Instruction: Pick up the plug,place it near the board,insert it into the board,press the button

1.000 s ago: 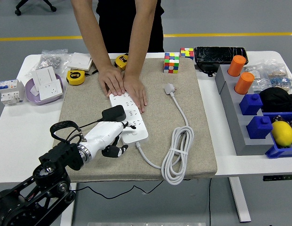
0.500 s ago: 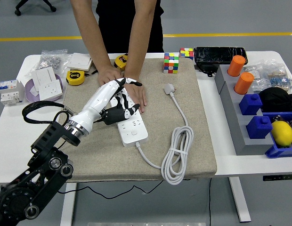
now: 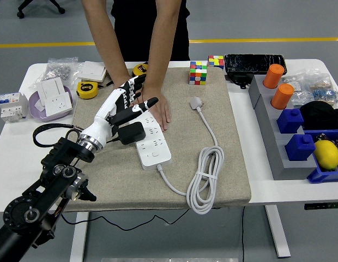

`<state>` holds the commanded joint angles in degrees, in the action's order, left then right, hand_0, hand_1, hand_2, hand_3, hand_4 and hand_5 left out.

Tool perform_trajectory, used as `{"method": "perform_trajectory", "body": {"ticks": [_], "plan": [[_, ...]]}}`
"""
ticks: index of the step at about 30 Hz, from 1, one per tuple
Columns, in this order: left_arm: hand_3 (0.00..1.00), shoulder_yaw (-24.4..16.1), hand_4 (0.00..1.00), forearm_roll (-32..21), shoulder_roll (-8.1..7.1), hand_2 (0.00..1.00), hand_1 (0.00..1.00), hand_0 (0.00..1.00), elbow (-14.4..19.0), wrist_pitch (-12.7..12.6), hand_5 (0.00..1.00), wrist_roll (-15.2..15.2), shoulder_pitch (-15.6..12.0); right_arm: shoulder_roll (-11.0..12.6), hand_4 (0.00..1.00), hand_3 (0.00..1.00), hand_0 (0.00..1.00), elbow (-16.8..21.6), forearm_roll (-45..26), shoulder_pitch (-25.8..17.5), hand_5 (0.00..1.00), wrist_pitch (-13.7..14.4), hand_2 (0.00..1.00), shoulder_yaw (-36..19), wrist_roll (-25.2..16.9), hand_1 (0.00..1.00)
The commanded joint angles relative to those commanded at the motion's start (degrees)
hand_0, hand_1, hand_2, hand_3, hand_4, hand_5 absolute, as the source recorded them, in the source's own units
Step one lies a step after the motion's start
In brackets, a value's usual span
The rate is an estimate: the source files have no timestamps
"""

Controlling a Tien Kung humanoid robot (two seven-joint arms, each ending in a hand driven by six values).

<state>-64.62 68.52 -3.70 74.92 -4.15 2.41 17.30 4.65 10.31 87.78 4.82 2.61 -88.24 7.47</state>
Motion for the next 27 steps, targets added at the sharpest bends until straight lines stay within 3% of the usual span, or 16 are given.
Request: {"method": "perform_trajectory", "body": {"ticks": [1, 2, 7, 8, 11, 13, 14, 19, 20, 25, 26, 27], "plan": [[0.929, -0.1, 0.998, 1.5, 0.01, 0.923, 0.977, 0.933, -0.7, -0.1, 0.452, -0.3, 0.3, 0.0, 0.998, 0.762, 0.828, 0.0, -0.1, 0.0, 0.992, 0.0, 0.719, 0.0, 0.0, 0.722], [0.798, 0.0, 0.998, 3.1, -0.01, 0.766, 0.825, 0.823, -1.6, -0.2, 0.355, -0.9, 0.7, 0.0, 0.998, 0.761, 0.828, 0.0, -0.1, 0.1, 0.992, 0.0, 0.719, 0.0, 0.0, 0.722], [0.798, 0.4, 0.998, 15.2, 0.24, 0.766, 0.825, 0.823, -7.6, 0.0, 0.355, -3.1, 2.8, 0.1, 0.998, 0.761, 0.828, 0.0, 0.4, 0.0, 0.992, 0.0, 0.719, -0.6, 0.1, 0.722], [0.732, 0.5, 0.998, 17.5, 0.28, 0.706, 0.782, 0.797, -8.5, 0.0, 0.266, -3.3, 3.0, 0.1, 0.998, 0.762, 0.828, 0.0, 0.4, 0.0, 0.992, 0.0, 0.719, -0.7, 0.1, 0.722], [0.732, 0.8, 0.998, 24.9, 0.31, 0.706, 0.782, 0.797, -10.4, 0.3, 0.266, -3.6, 3.6, 0.1, 0.998, 0.762, 0.828, 0.0, 0.3, 0.0, 0.992, 0.0, 0.719, -0.6, 0.1, 0.722], [0.732, 1.1, 0.998, 29.6, 0.23, 0.706, 0.782, 0.797, -11.2, 0.6, 0.266, -4.0, 3.8, 0.1, 0.998, 0.762, 0.828, 0.0, 0.2, 0.1, 0.992, 0.0, 0.719, -0.6, 0.0, 0.722], [0.688, 1.2, 0.998, 31.8, 0.20, 0.652, 0.737, 0.771, -11.3, 0.7, 0.244, -4.1, 3.8, 0.1, 0.998, 0.762, 0.827, 0.0, 0.2, 0.1, 0.992, 0.0, 0.719, -0.6, 0.0, 0.722], [0.688, 1.5, 0.998, 39.8, 0.36, 0.652, 0.737, 0.771, -12.5, -0.5, 0.244, -3.9, 3.9, 0.1, 0.998, 0.762, 0.827, 0.0, 0.4, 0.1, 0.992, 0.0, 0.719, -0.8, 0.0, 0.722], [0.654, 1.6, 0.998, 41.6, 0.38, 0.610, 0.710, 0.736, -13.0, -1.6, 0.263, -3.6, 4.1, 0.1, 0.998, 0.762, 0.827, 0.0, 0.4, 0.1, 0.992, 0.0, 0.719, -0.8, 0.0, 0.722], [0.654, 1.6, 0.998, 49.2, 0.35, 0.610, 0.710, 0.736, -13.7, -4.7, 0.263, -3.3, 4.4, 0.1, 0.998, 0.762, 0.827, 0.0, 0.2, 0.2, 0.992, 0.0, 0.719, -0.7, -0.1, 0.722], [0.596, 1.6, 0.998, 50.7, 0.34, 0.549, 0.630, 0.617, -13.7, -5.1, 0.238, -3.3, 4.5, 0.1, 0.998, 0.762, 0.827, 0.0, 0.2, 0.2, 0.992, 0.0, 0.719, -0.7, -0.1, 0.722], [0.596, 1.6, 0.998, 51.7, 0.34, 0.549, 0.630, 0.617, -13.7, -5.3, 0.238, -3.3, 4.5, 0.1, 0.998, 0.762, 0.827, 0.0, 0.3, 0.2, 0.992, 0.0, 0.719, -0.8, -0.1, 0.722]]}}
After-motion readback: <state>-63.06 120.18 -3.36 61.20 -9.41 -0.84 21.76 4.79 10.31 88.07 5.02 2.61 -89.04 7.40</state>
